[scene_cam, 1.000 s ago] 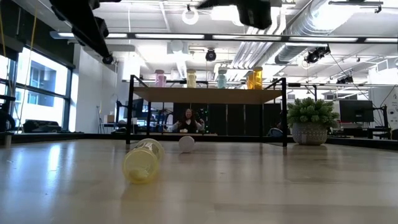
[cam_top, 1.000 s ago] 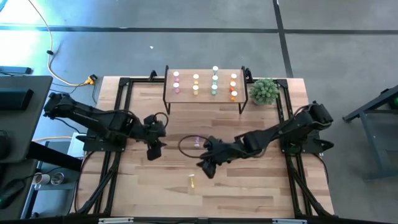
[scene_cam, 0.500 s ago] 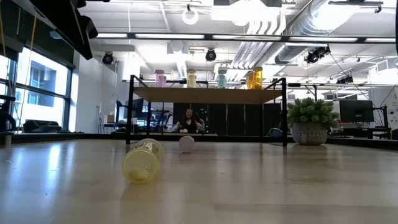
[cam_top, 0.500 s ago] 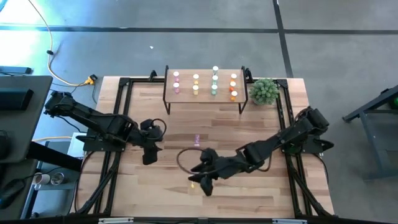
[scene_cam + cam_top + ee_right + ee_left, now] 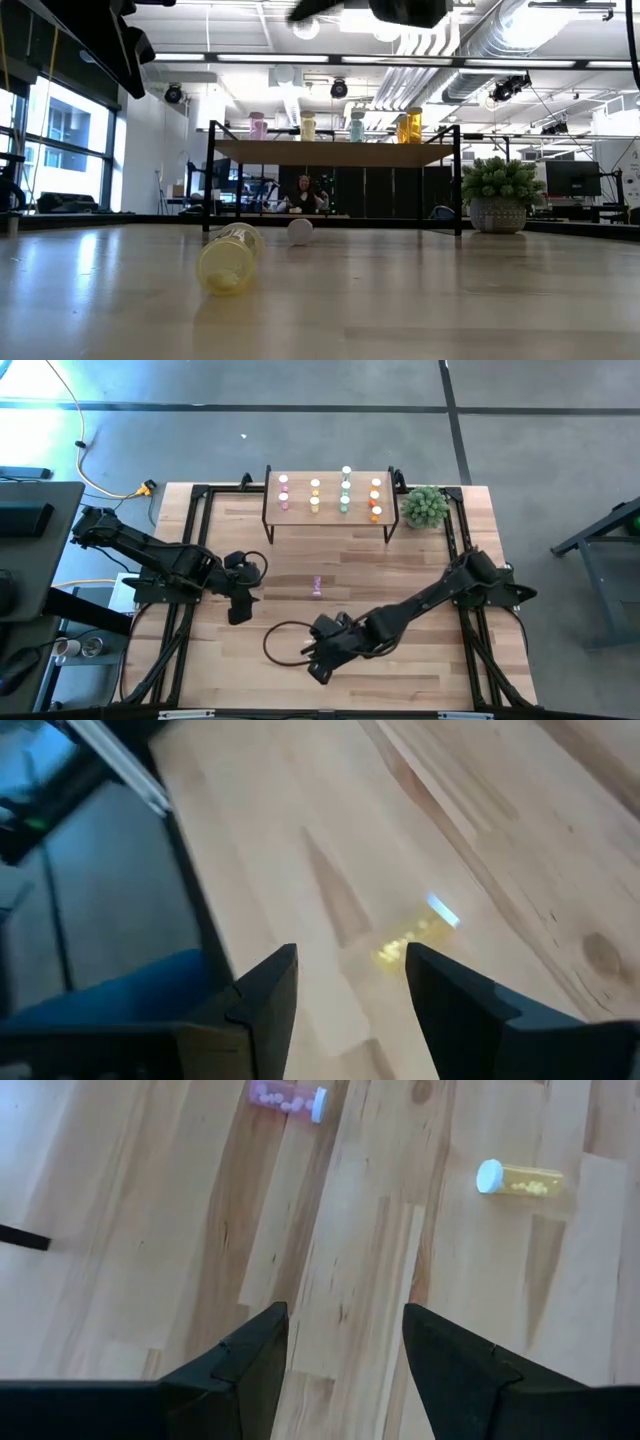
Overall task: Pick and place medicine bottles onto shelf by color
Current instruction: Put the yellow pill bottle aligned with the other yellow pill bottles on the shelf
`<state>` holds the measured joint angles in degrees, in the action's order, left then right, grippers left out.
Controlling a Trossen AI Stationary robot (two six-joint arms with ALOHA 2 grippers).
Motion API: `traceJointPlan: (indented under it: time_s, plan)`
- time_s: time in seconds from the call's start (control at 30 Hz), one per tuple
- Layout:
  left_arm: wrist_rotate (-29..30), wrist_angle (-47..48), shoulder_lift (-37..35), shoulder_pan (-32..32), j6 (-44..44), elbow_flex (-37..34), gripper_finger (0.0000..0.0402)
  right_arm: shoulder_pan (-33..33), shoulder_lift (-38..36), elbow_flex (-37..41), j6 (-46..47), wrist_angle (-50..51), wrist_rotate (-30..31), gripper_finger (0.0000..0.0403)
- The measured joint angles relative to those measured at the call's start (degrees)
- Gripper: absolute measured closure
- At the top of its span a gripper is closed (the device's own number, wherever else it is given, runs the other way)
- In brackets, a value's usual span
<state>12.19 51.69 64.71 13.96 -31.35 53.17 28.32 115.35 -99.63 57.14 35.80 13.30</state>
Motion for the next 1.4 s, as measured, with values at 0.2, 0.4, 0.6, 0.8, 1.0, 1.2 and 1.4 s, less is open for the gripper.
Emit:
traceJointPlan:
  time_s: [0.2, 0.4, 0.6, 0.8, 1.0, 1.2, 1.4]
  plan:
    - [0.05, 1.68, 0.0, -0.07, 0.0, 0.0, 0.0216, -0.17, 3.21, 1.13, 3.46, -0.21, -0.26, 0.0224]
    - [0.46, 1.69, 0.0, -0.07, 0.0, 0.02, 0.0216, -0.31, 6.23, 1.13, 3.48, -5.18, -0.24, 0.0224]
    - [0.46, 1.68, 0.0, -0.07, 0.0, 0.02, 0.0216, -0.99, 9.3, 1.13, 8.22, -6.53, -1.0, 0.0223]
    - [0.46, 1.65, 0.0, -0.07, 0.0, 0.02, 0.0216, -1.43, 11.29, 1.13, 11.78, -6.0, -1.89, 0.0223]
    - [0.5, 1.63, 0.0, -0.07, -0.02, 0.02, 0.0216, -1.94, 12.52, 1.13, 14.97, -6.17, -3.09, 0.0223]
    - [0.52, 1.57, 0.0, -0.06, -0.04, 0.02, 0.0216, -2.6, 13.07, 1.13, 15.08, -7.12, -4.42, 0.0223]
    - [0.5, 1.5, 0.0, -0.07, -0.02, 0.02, 0.0216, -3.43, 14.6, 1.13, 16.39, -6.82, -6.56, 0.0223]
